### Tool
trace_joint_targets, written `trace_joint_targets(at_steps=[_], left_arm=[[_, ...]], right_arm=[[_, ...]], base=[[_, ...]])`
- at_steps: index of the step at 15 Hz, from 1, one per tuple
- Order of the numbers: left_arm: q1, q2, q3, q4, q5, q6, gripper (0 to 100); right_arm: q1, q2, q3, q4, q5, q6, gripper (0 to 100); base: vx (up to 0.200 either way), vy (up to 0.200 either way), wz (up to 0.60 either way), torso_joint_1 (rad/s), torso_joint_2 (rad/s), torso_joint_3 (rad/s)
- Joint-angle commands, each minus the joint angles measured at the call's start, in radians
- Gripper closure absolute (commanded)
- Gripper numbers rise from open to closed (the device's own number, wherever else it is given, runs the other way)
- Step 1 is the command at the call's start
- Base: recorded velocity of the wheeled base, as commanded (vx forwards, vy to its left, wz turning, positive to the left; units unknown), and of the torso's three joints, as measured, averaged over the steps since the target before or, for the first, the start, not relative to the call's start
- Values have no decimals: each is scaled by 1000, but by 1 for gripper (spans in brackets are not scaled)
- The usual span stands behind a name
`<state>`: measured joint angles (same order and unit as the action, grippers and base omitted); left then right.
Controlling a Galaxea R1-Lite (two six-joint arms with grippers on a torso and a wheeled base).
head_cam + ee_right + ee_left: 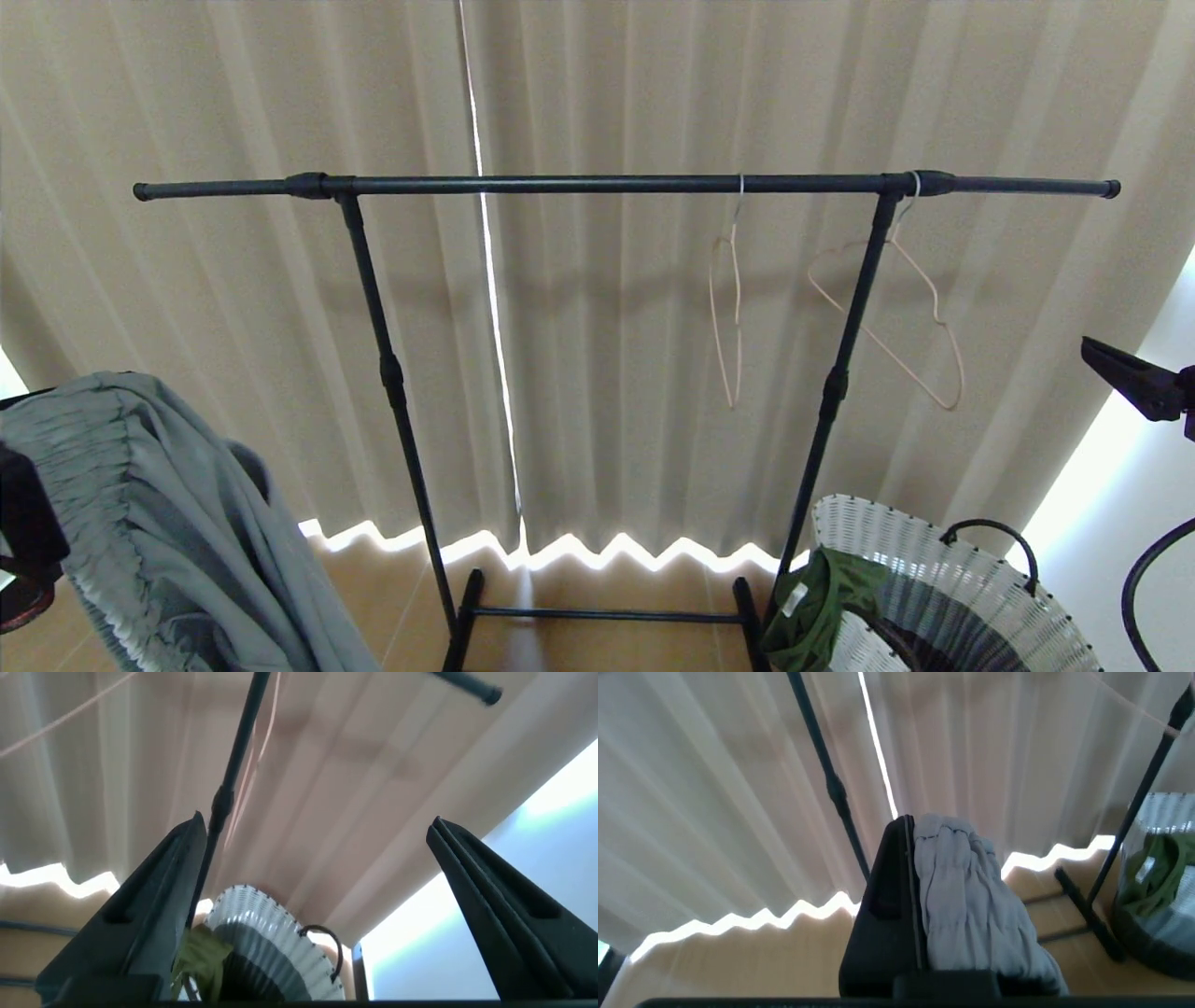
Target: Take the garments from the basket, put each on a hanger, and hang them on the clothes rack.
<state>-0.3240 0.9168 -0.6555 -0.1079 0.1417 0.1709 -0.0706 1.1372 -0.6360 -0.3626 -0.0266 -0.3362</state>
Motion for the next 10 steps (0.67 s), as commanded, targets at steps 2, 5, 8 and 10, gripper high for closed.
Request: trace_joint_targets(at_steps=[2, 5, 8, 10], left_arm=[[-4, 4, 20, -41, -4, -1, 100], [0, -7, 33, -49, -53, 30, 100], [2, -3, 34, -49, -53, 56, 100], [0, 2, 34, -49, -54, 55, 100]], right_arm=[[-11, 4, 22, -6, 4, 0, 0], [-21, 21, -8, 4, 16, 51, 0], [-23, 21, -42, 62, 17, 62, 0], [-23, 21, -131, 217, 17, 105, 0]], base=[[0, 0, 0, 0, 0, 0], [0, 0, 0, 0, 0, 0], [0, 0, 0, 0, 0, 0], [0, 0, 0, 0, 0, 0]])
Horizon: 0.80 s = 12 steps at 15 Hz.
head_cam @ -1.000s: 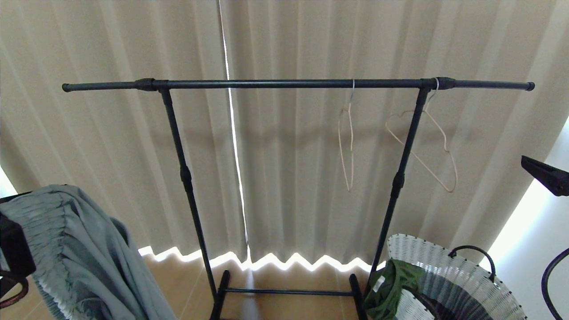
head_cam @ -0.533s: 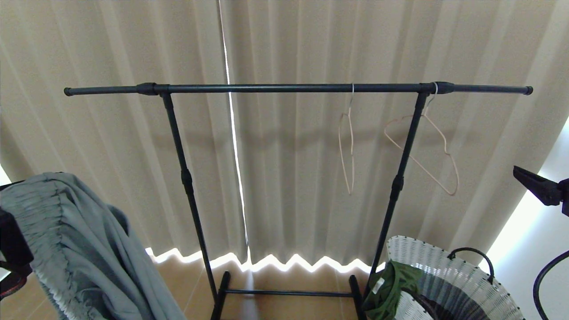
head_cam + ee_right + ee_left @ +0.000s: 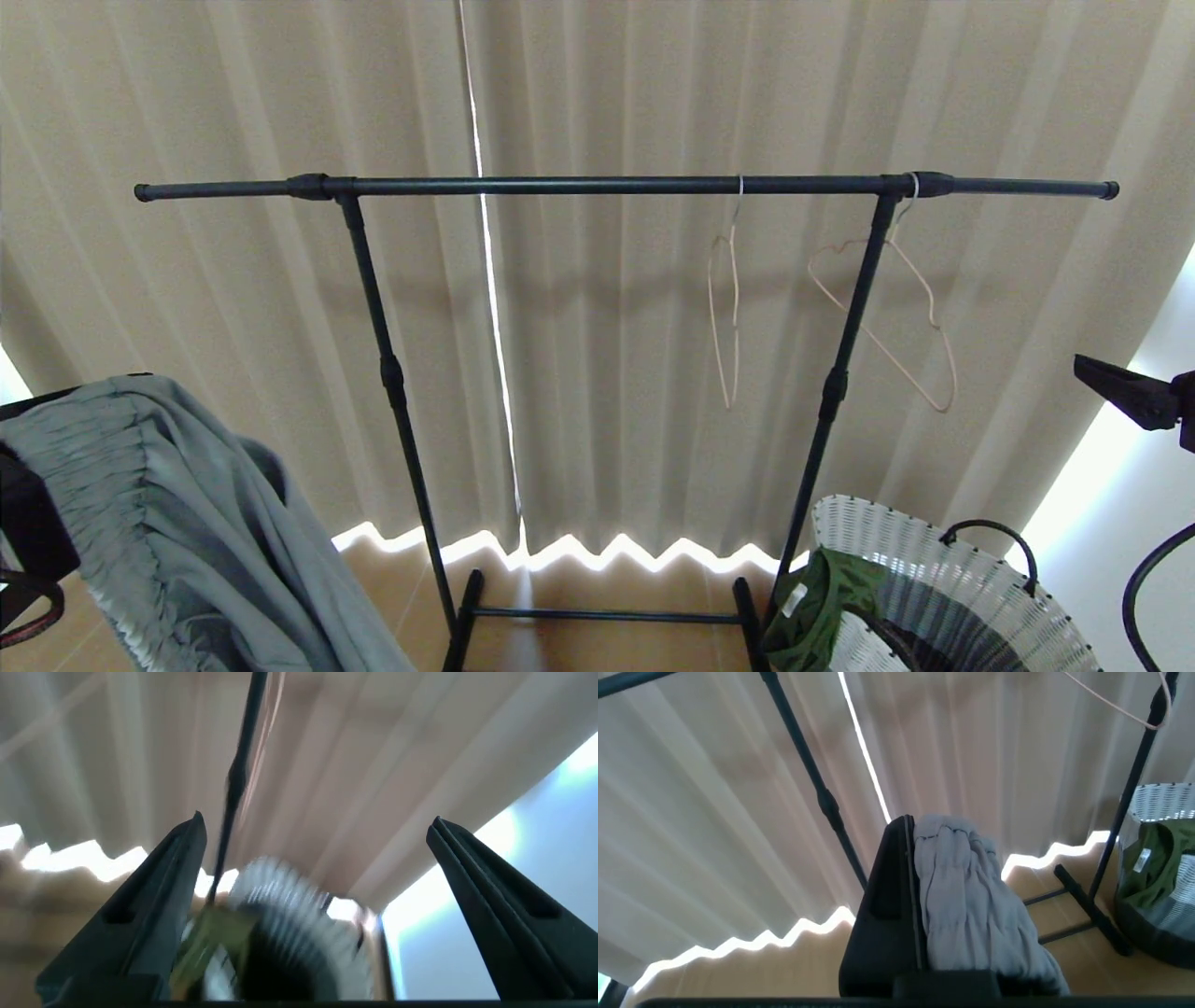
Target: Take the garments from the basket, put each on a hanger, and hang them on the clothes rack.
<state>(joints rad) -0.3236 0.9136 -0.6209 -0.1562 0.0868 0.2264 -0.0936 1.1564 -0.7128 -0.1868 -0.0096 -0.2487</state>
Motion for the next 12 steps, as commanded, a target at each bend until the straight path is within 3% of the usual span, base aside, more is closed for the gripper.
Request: trace_joint_targets(at_steps=[1, 4, 12], left_arm=[[1, 8, 0, 0, 1, -1, 100], [0, 8, -2, 0, 2, -1, 100], [0, 10, 3, 3, 2, -1, 100]], right_arm=[[0, 3, -86, 93, 0, 37, 0], [0, 9, -119, 148, 2, 72, 0], [0, 11, -119, 150, 0, 71, 0]], base=[[0, 0, 0, 0, 0, 0], [0, 0, 0, 0, 0, 0], [200, 0, 0, 3, 2, 2]])
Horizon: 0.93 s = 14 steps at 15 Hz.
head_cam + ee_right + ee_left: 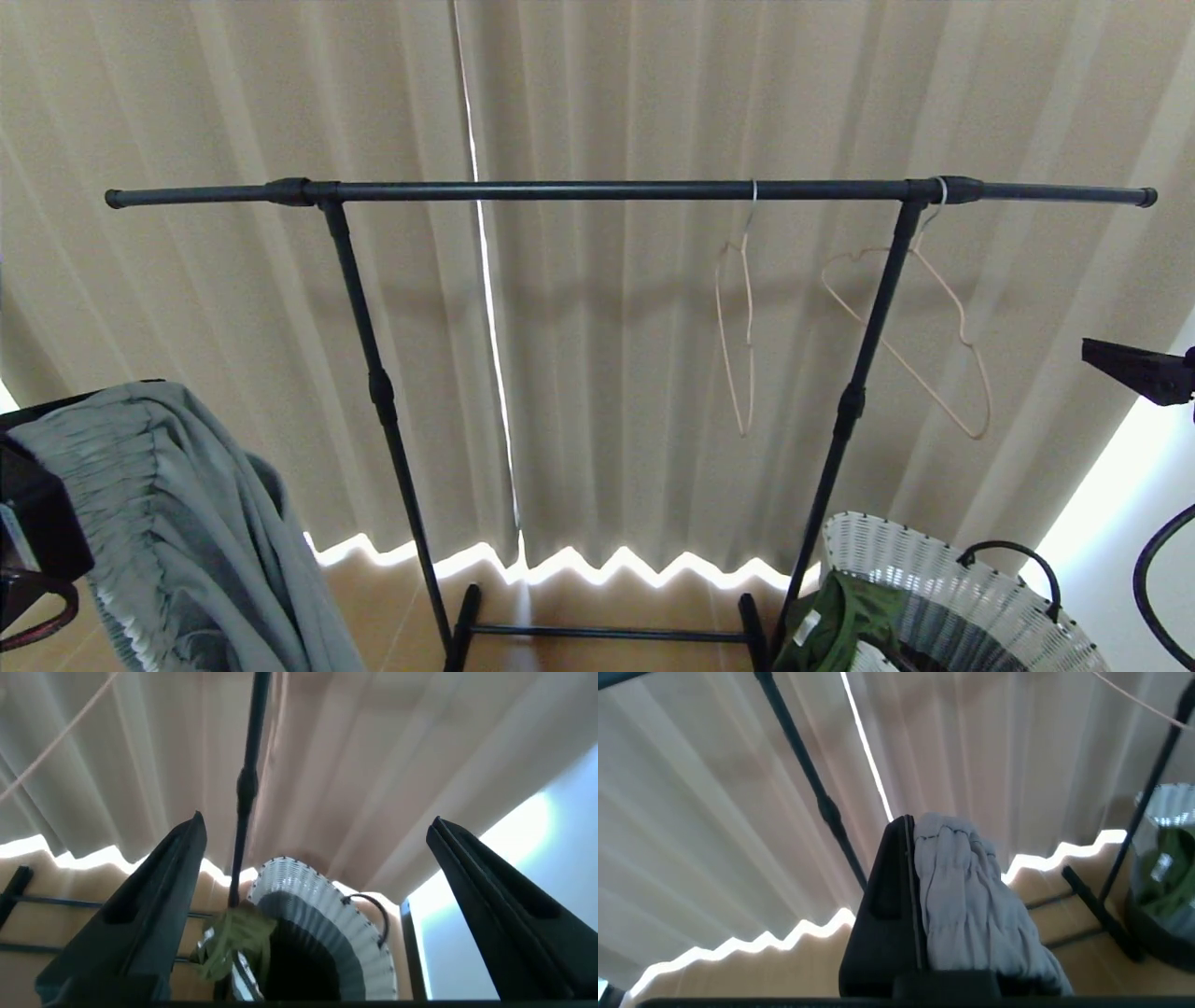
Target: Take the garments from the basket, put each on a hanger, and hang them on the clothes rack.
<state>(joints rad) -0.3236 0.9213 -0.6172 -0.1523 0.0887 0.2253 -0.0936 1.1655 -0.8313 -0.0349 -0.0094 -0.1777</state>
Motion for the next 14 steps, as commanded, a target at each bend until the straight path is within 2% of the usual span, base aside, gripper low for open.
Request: trace_joint_targets(at_steps=[1, 6, 14], left_arm=[[0, 2, -1, -1, 0, 0, 100], [0, -1, 4, -4, 0, 5, 100], [-3, -1, 10, 0, -3, 17, 100]], right_arm=[[0, 2, 0, -2, 0, 0, 0], [0, 0, -2, -2, -1, 0, 0], [0, -1, 0, 1, -1, 1, 0]], base=[[200, 0, 0, 22, 2, -2], [200, 0, 0, 3, 2, 0], [0, 0, 0, 0, 0, 0]])
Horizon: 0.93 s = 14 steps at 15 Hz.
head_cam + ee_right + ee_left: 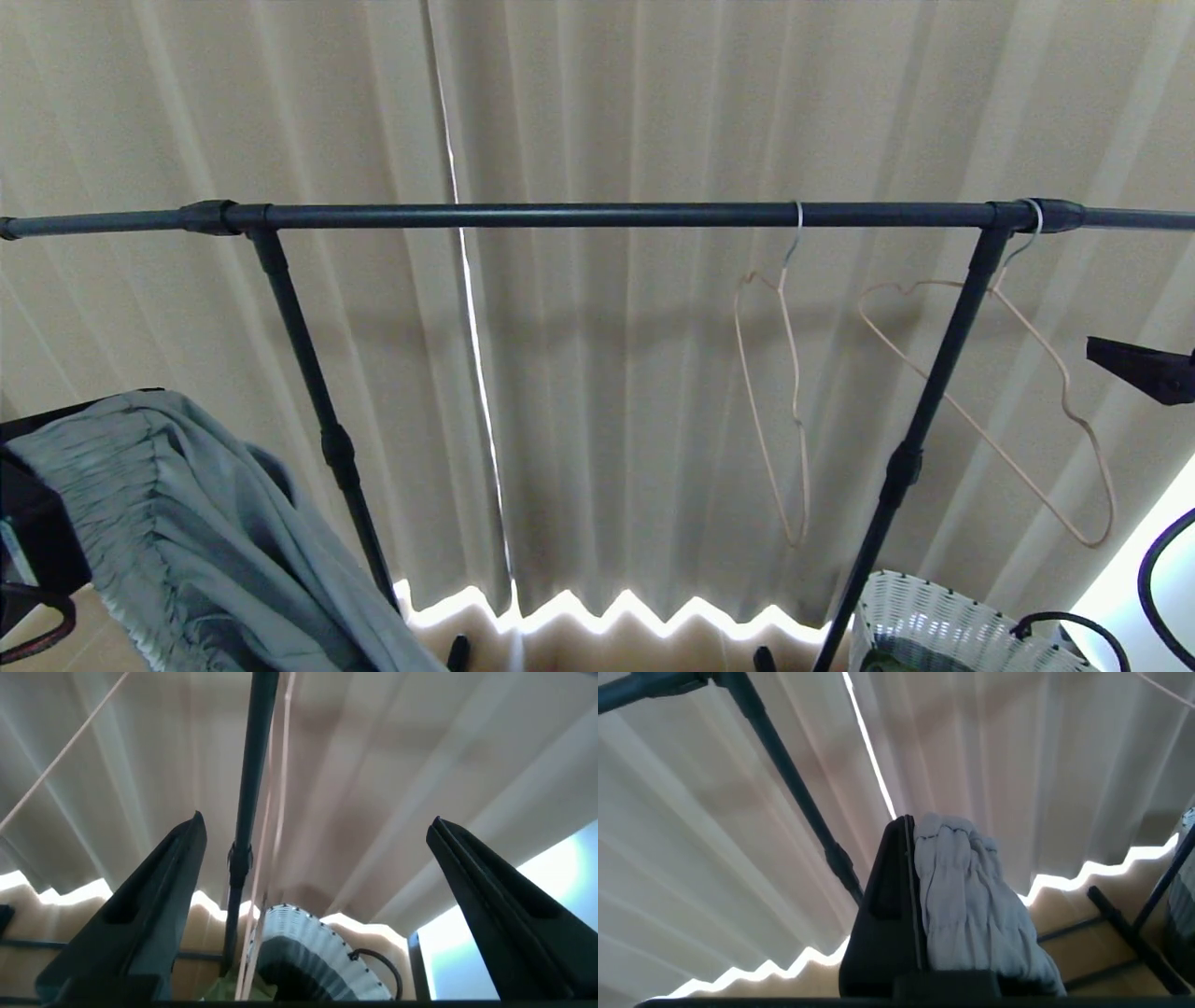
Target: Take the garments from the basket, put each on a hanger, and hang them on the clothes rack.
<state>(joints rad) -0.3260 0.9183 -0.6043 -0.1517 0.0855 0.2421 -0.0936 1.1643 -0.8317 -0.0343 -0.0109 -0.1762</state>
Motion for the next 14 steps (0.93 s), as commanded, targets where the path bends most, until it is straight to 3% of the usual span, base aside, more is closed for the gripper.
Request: trace_joint_targets(at_steps=[1, 3, 6, 10, 14], left_arm=[[-1, 10, -11, 3, 0, -1, 100], [-1, 19, -11, 9, 0, -1, 100], [-1, 19, -26, 113, 2, -3, 100], [-1, 27, -25, 123, 2, -4, 100], [-2, 22, -25, 123, 2, -4, 100]], right_arm=[[0, 12, -4, -1, 0, 0, 0], [0, 48, -10, 1, -1, 15, 0], [0, 138, -23, 48, -8, 41, 0], [0, 299, -76, 77, -11, 121, 0], [2, 359, -110, 77, -12, 142, 0]], base=[[0, 0, 0, 0, 0, 0], [0, 0, 0, 0, 0, 0], [0, 0, 0, 0, 0, 0], [0, 0, 0, 0, 0, 0], [0, 0, 0, 0, 0, 0]])
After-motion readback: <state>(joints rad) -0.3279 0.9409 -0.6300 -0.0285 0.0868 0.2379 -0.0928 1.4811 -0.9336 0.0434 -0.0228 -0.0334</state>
